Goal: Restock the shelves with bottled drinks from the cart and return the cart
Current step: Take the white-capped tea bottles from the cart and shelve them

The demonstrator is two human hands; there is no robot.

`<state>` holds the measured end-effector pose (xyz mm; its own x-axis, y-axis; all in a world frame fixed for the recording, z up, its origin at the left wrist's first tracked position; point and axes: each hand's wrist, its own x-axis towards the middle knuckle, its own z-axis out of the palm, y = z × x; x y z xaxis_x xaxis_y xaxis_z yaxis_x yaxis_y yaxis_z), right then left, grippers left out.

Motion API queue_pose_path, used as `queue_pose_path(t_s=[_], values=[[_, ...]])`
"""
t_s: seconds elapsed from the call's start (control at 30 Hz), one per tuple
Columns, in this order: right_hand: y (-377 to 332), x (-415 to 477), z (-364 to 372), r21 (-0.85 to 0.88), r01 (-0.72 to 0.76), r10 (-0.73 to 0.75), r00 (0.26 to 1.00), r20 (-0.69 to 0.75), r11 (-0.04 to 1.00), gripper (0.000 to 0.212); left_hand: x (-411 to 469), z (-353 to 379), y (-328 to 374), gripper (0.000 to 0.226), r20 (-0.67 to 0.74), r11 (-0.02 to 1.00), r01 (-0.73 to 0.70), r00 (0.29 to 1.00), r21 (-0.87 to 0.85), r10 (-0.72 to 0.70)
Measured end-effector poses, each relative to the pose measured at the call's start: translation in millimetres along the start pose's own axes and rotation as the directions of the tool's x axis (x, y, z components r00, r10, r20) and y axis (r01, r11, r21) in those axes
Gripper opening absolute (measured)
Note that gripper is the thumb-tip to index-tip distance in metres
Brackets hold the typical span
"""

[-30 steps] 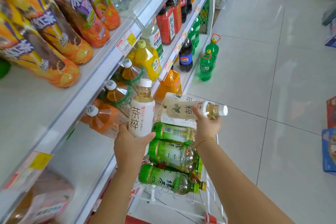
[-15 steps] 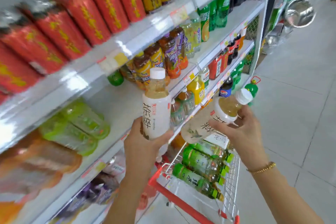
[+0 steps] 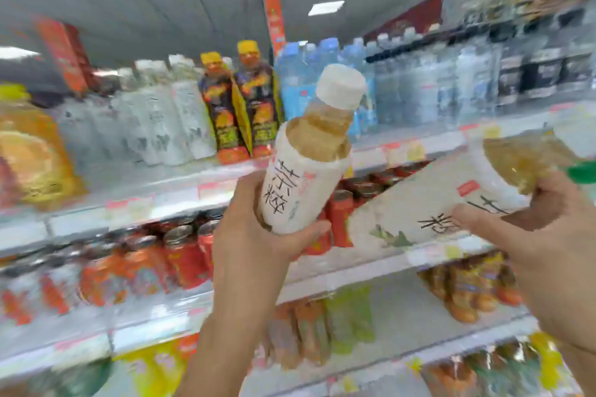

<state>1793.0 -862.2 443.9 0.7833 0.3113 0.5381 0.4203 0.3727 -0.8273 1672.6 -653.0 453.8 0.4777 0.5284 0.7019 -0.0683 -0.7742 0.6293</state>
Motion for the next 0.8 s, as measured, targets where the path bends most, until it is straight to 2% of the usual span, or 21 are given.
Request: queue_pose_path(t_s=[0.07,0.13,0.2,0.3,0.4,0.47,0.63,0.8], values=[[-23,14,42,0.042,0.062,-0.064,0.997,0.041,0.997,0.008,20,-36,4,0.06,-0.097,0.998,-0.035,0.995,0.06,0.04],[-36,29,72,0.038,0.255,-0.257,0.965,0.056,0.966,0.044,39,-68,6,0.06,-0.169,0.994,-0.037,0.984,0.103,0.054],[-44,44,103,0.064,0.305,-0.31,0.946,0.093,0.95,0.062,61,-96,4,0.061,-0.232,0.99,-0.028,0.971,0.136,0.059],[-59,72,157,0.08,0.343,-0.351,0.923,0.155,0.936,0.059,101,-126,-11,0.064,-0.309,0.984,0.03,0.951,0.178,0.027],[-68,98,212,0.099,0.38,-0.392,0.901,0.185,0.92,0.053,142,-143,-37,0.073,-0.334,0.964,0.149,0.94,0.222,-0.068],[-69,117,245,0.047,0.39,-0.39,0.89,0.235,0.919,0.056,161,-149,-56,0.075,-0.319,0.947,0.198,0.941,0.252,-0.112],[-58,154,312,-0.252,0.416,-0.299,0.868,0.396,0.874,0.068,180,-147,-96,0.081,-0.249,0.94,0.226,0.955,0.257,-0.161],[-29,171,348,-0.349,0.383,-0.233,0.886,0.401,0.855,0.071,195,-139,-125,0.078,-0.211,0.899,0.359,0.926,0.249,-0.312]])
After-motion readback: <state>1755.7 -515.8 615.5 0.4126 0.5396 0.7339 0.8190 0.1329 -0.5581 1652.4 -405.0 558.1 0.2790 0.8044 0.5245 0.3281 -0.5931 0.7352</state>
